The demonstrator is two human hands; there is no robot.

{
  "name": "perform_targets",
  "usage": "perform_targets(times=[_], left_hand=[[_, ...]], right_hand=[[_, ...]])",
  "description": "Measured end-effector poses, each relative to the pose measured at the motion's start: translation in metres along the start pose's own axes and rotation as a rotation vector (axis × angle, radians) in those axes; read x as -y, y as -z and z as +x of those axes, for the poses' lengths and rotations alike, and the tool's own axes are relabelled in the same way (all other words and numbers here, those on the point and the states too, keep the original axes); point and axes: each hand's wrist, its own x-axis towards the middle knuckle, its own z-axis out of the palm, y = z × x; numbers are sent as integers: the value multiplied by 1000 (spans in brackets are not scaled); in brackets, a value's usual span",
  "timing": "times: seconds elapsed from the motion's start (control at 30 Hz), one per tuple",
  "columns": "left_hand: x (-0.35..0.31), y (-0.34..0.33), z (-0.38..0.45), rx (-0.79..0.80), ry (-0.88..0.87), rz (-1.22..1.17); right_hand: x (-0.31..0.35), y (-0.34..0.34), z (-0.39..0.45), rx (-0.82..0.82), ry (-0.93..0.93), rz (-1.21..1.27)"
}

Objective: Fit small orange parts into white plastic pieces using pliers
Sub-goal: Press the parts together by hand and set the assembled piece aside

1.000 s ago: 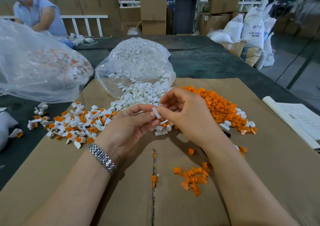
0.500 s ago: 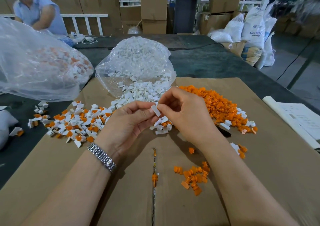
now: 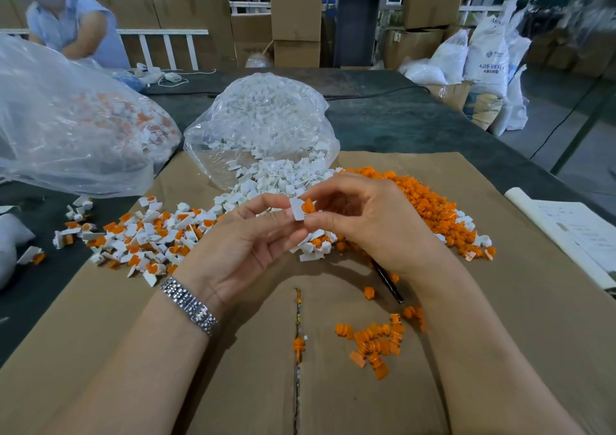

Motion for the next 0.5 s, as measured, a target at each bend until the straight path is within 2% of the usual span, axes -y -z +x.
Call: perform_targets(times=[0.1, 0.33, 0.5], left_hand=[[-2, -2, -2, 8, -10, 40], [2, -2, -3, -54, -72, 231], [2, -2, -3, -65, -92, 251]], right_hand=[[-1, 2, 0, -23, 26, -27], [-3, -6, 0, -77, 174, -363], [-4, -7, 0, -88, 230, -414]])
